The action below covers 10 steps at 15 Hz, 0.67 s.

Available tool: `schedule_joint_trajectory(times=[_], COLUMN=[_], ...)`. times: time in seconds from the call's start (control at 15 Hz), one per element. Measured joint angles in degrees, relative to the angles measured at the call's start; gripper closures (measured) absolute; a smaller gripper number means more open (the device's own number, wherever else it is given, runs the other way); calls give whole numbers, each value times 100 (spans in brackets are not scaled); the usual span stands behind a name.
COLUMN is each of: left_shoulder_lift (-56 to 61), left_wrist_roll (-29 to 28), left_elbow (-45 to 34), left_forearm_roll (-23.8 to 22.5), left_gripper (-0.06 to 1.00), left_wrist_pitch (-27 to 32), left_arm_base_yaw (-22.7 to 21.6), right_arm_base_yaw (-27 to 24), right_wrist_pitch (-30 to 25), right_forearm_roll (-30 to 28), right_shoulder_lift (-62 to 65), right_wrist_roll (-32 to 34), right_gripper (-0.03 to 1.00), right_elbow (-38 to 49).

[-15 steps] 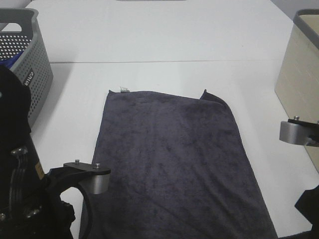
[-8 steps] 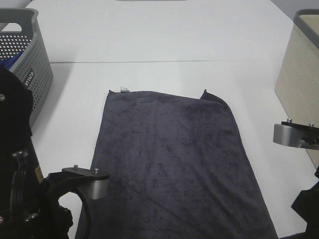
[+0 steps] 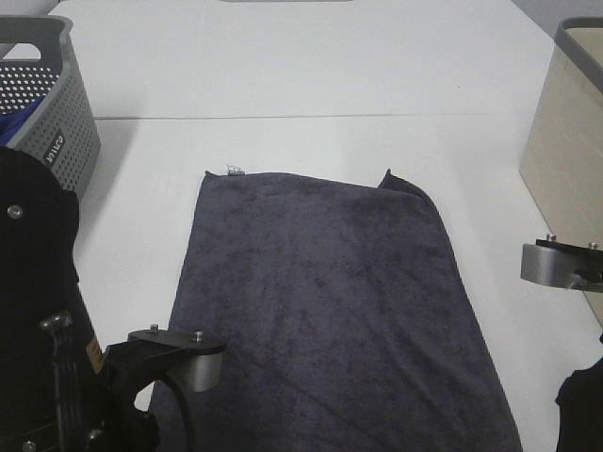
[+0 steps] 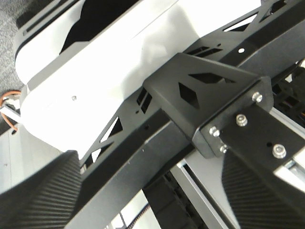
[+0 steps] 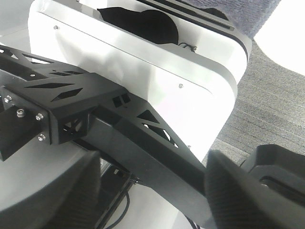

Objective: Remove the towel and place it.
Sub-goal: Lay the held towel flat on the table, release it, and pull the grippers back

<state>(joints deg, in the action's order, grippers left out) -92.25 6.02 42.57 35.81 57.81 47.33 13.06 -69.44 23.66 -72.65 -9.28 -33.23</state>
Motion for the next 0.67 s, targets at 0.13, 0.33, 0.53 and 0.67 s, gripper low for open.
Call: schedule_joint_trajectory(times=[0.13,0.33,0.53,0.67], left_shoulder_lift=[0,0,0,-29], left_wrist_roll=[-23,40,-11,-46], left_elbow=[97,756,1667,2240], left_forearm_roll=[0,-109,-877,-1387], left_gripper=[15,15,15,15], left_wrist_pitch=[86,183,143,115], left_arm_base_yaw=[0,-57,-768,-1427], right_arm_base_yaw=[0,0,-52,-413], right_wrist_pitch=[-6,172,327,338], right_forearm_roll=[-11,-275,-1100,-1238], right_shoulder_lift=[69,172,6,-458], right_wrist_roll=[0,57,218,212], right_gripper=[32,28,18,18], right_elbow=[-166,-699,-1621,-2292])
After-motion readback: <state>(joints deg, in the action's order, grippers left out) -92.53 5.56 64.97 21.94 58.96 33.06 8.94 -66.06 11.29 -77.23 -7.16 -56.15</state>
